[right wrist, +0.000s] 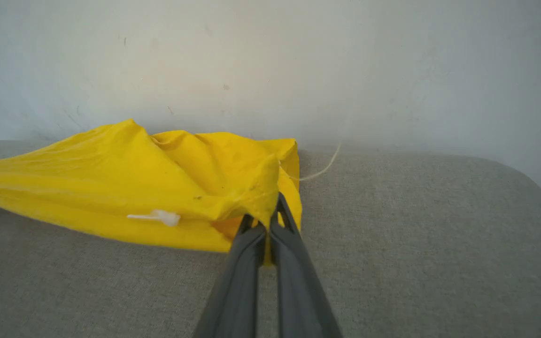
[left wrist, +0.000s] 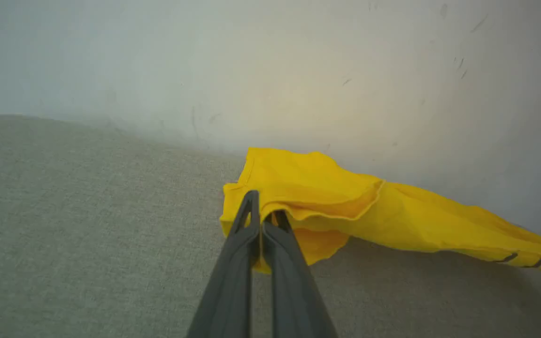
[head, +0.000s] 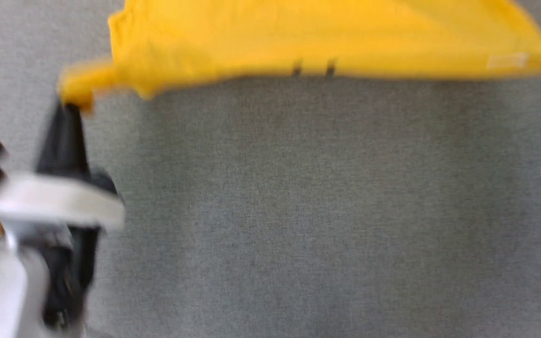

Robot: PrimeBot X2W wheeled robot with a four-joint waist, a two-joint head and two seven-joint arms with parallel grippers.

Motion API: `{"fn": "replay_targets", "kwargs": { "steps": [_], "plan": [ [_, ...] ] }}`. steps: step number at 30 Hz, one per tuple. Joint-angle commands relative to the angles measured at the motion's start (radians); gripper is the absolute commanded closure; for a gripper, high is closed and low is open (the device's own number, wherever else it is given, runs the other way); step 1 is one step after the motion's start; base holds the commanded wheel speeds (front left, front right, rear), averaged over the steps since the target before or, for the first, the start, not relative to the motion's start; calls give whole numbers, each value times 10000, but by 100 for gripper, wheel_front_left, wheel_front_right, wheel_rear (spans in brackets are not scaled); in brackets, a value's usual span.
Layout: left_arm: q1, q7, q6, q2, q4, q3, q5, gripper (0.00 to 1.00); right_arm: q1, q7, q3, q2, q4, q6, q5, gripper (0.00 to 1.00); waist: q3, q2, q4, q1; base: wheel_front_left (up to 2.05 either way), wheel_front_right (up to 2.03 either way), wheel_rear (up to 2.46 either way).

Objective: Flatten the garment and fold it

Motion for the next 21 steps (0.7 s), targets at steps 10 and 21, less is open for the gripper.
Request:
{"fn": "replay_targets", "kwargs": {
  "steps": [10, 21],
  "plan": [
    [3731, 1228, 402, -150, -200, -828, -763, 100, 3394, 328, -922, 1419, -604, -9, -618, 100, -1430, -1, -121, 3, 0, 0, 0],
    [5634, 3098, 90, 776, -5, -1805, -1308, 100, 5905, 905, -1291, 2232, -86, -9, -732, 100, -2478, -1, 67, 3, 0, 0, 0]
  ]
}}
